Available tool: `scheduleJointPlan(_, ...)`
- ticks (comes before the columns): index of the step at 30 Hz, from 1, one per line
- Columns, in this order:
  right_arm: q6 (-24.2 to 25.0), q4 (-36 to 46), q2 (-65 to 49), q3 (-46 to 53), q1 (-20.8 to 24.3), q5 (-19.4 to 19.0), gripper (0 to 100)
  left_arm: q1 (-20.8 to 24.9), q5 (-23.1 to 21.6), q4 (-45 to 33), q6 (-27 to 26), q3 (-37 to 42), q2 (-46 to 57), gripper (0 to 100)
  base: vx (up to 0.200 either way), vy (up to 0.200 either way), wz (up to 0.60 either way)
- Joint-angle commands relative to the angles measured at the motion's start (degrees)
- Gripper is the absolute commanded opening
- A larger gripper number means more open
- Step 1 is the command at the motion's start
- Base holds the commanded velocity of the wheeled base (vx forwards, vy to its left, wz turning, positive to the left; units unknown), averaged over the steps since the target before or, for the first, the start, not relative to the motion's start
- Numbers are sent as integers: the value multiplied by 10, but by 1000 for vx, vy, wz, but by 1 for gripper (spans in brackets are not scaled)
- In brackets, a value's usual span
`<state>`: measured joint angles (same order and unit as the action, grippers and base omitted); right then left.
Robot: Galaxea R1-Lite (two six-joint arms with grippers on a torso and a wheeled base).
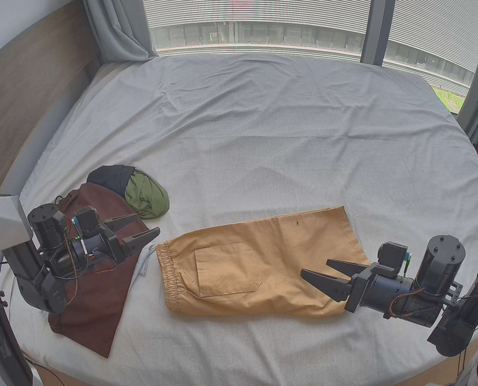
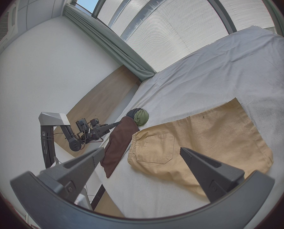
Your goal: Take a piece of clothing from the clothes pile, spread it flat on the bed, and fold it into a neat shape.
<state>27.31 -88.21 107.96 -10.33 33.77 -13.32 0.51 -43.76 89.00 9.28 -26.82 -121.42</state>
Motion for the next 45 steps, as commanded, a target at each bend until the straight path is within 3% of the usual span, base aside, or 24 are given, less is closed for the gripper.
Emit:
scheduleJointPlan(1, -1, 0, 0, 0, 1, 1, 100, 12, 1, 0, 7, 16, 0, 100, 0, 0, 0)
scheduleJointPlan(9, -1, 0, 6, 0, -2, 0, 100, 29, 1, 0, 47, 33, -7, 100, 0, 0, 0)
scheduleJointPlan(39, -1, -1, 39, -3, -19, -1, 100, 34, 8, -1, 42, 73, -116, 100, 0, 0, 0)
scheduleJointPlan(45, -1, -1, 48, -3, -16, -1, 100, 44, 11, 0, 19, 73, -162, 100, 0, 0, 0)
